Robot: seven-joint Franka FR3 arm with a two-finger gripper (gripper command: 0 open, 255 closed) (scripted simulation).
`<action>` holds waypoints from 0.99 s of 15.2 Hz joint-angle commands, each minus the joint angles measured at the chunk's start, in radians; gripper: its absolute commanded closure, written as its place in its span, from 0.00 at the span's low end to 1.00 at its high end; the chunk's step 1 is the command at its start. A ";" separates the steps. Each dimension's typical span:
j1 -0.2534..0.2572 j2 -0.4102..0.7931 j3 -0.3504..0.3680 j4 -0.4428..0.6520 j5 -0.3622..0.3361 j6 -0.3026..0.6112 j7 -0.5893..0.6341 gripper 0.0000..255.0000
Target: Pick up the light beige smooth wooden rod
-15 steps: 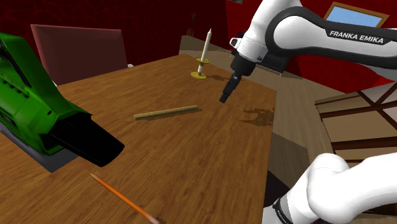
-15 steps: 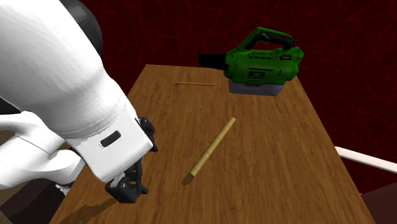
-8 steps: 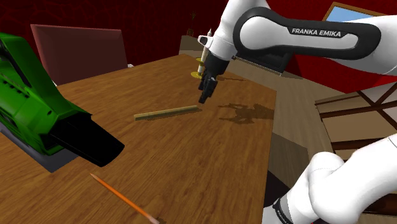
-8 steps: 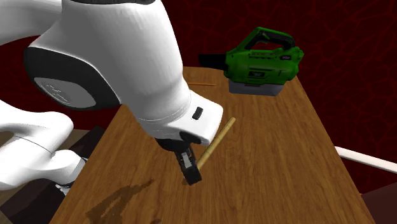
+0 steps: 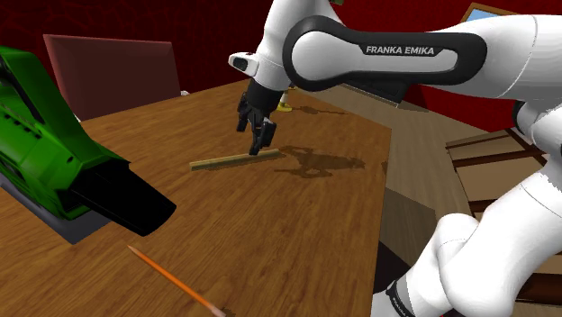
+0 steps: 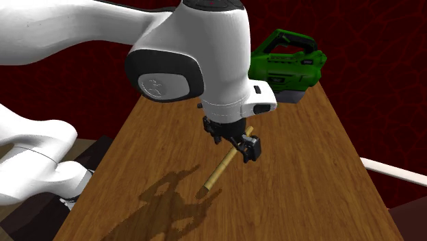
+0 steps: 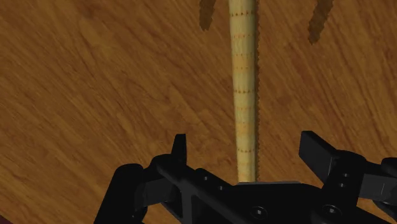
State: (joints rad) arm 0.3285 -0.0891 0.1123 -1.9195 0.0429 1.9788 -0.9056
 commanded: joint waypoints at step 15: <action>0.020 0.028 0.019 -0.078 -0.004 0.109 -0.052 1.00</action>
State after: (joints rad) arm 0.3493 -0.0646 0.1314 -1.9959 0.0398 2.0881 -0.9581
